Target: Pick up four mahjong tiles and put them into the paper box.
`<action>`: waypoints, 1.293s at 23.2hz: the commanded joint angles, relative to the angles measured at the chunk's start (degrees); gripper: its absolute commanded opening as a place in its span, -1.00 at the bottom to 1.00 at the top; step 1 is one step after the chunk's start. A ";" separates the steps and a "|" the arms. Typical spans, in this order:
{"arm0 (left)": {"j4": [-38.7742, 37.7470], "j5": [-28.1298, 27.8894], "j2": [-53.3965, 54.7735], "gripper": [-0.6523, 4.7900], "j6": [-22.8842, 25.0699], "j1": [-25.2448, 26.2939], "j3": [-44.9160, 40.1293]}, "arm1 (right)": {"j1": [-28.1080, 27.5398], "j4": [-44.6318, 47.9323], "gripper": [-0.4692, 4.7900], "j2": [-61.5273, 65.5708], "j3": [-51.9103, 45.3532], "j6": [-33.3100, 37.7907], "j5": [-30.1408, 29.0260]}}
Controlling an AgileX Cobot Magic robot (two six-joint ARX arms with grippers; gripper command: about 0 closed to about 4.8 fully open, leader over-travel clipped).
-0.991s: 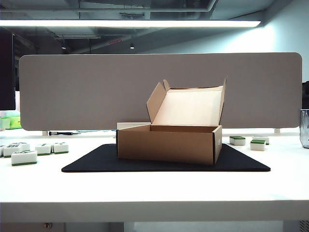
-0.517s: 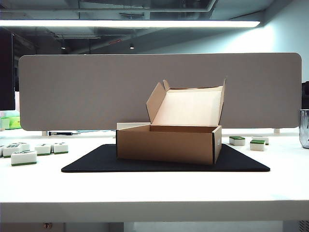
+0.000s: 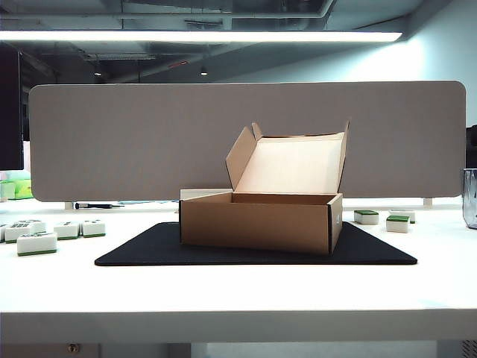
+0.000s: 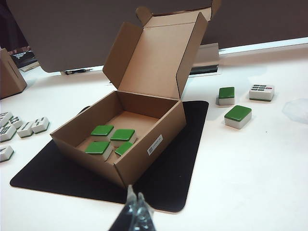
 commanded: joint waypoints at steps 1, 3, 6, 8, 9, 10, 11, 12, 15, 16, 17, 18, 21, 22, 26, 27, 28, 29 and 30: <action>-0.72 0.48 0.00 -0.78 -0.17 -0.02 0.02 | 0.02 0.92 -0.82 -0.48 0.22 0.15 -0.07; -0.72 0.48 0.00 -0.78 -0.17 -0.02 0.02 | 0.02 0.94 -0.82 -0.48 0.22 0.15 -0.07; -0.72 0.48 0.00 -0.78 -0.17 -0.02 0.02 | 0.02 0.92 -0.82 -0.48 0.22 0.15 -0.07; -0.72 0.48 0.00 -0.78 -0.17 -0.02 0.02 | 0.02 0.94 -0.82 -0.48 0.22 0.15 -0.07; -0.72 0.48 0.02 -0.78 -0.17 -0.02 0.02 | 0.02 0.92 -0.82 -0.48 0.22 0.15 -0.07; -0.72 0.48 0.00 -0.78 -0.17 -0.02 0.02 | 0.02 0.92 -0.82 -0.48 0.22 0.15 -0.07; -0.72 0.48 0.00 -0.78 -0.17 -0.02 0.02 | 0.02 0.94 -0.82 -0.48 0.22 0.15 -0.07; -0.72 0.48 0.00 -0.78 -0.17 -0.02 0.02 | 0.02 0.92 -0.82 -0.48 0.22 0.15 -0.07; -0.72 0.48 0.00 -0.78 -0.17 -0.02 0.02 | 0.02 0.94 -0.82 -0.48 0.22 0.15 -0.07; -0.72 0.48 0.00 -0.78 -0.17 -0.02 0.02 | 0.02 0.94 -0.82 -0.48 0.22 0.15 -0.07; -0.72 0.48 0.00 -0.78 -0.17 -0.02 0.02 | 0.02 0.92 -0.82 -0.48 0.22 0.15 -0.07; -0.72 0.48 0.00 -0.78 -0.17 -0.02 0.02 | 0.02 0.92 -0.82 -0.48 0.22 0.15 -0.07; -0.72 0.48 0.00 -0.78 -0.17 -0.02 0.02 | 0.02 1.01 -0.82 -0.48 0.22 -0.55 0.17; -0.72 0.48 0.00 -0.78 -0.17 -0.02 0.02 | 0.02 1.05 -0.82 -0.48 0.22 -1.46 0.66; -0.72 0.48 0.00 -0.78 -0.17 -0.02 0.02 | 0.11 1.84 -0.82 -0.48 -0.96 -1.44 5.33; -0.72 0.48 0.00 -0.78 -0.17 -0.02 0.02 | 0.11 2.64 -0.82 -0.48 -1.90 -0.48 6.88; -0.72 0.48 0.00 -0.78 -0.17 -0.02 0.02 | 0.11 4.46 -0.82 -0.50 -3.54 0.90 8.59; -0.72 0.48 0.00 -0.78 -0.17 -0.02 0.02 | 0.11 6.10 -0.82 -0.50 -4.94 1.57 9.42; -0.72 0.48 0.00 -0.78 -0.17 -0.02 0.02 | 0.11 7.15 -0.82 -0.50 -5.84 1.73 9.68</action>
